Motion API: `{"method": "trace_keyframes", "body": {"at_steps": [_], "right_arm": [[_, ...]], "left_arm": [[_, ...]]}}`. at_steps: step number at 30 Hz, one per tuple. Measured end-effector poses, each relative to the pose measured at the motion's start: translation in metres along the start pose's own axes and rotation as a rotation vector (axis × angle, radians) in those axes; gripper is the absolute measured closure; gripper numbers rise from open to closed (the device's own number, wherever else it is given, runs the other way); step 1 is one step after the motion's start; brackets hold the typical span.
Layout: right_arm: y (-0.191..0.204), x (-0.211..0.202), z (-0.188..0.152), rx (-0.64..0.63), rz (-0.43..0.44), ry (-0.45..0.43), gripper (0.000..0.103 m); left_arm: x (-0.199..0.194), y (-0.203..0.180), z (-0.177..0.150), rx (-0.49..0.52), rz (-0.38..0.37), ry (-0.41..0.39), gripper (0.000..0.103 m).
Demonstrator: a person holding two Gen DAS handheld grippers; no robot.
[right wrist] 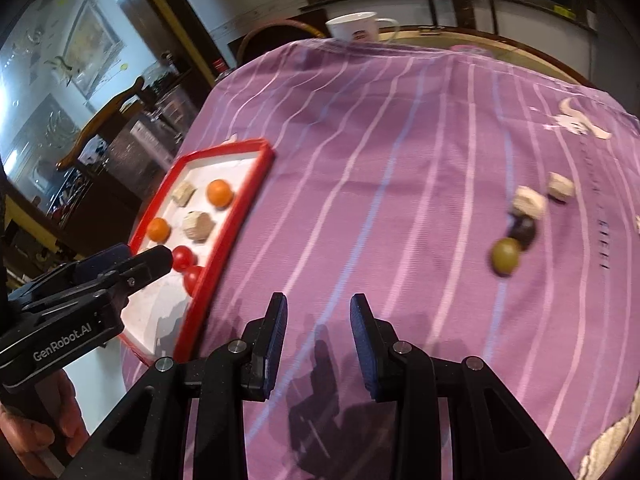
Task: Organize fruits
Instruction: 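Withdraw both tools from the tray toward the remaining items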
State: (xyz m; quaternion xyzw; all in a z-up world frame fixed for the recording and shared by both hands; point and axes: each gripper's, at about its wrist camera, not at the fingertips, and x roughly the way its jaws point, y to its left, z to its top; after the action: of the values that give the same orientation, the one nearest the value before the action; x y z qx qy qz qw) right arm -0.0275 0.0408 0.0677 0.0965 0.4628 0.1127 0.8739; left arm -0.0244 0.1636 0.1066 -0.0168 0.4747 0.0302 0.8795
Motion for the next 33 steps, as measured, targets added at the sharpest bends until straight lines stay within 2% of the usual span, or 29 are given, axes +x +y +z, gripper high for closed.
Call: {"method": "trace_keyframes", "body": {"at_steps": [7,17,23,33], "right_arm": [[-0.031,-0.018,-0.006,0.019,-0.018,-0.01,0.067],[-0.058,-0.028,-0.012,0.027,-0.016,-0.006,0.067],[-0.081,-0.032,-0.016,0.044,-0.032,-0.001,0.067],[-0.149,-0.038,-0.014,0.198,-0.087,-0.016,0.067]], "left_arm": [[-0.006,-0.036,-0.002,0.03,-0.007,-0.01,0.04],[-0.003,-0.063,-0.007,0.022,-0.011,0.006,0.039],[0.006,-0.077,-0.009,0.012,-0.038,0.034,0.039],[0.037,-0.107,-0.014,0.044,-0.123,0.108,0.039]]}}
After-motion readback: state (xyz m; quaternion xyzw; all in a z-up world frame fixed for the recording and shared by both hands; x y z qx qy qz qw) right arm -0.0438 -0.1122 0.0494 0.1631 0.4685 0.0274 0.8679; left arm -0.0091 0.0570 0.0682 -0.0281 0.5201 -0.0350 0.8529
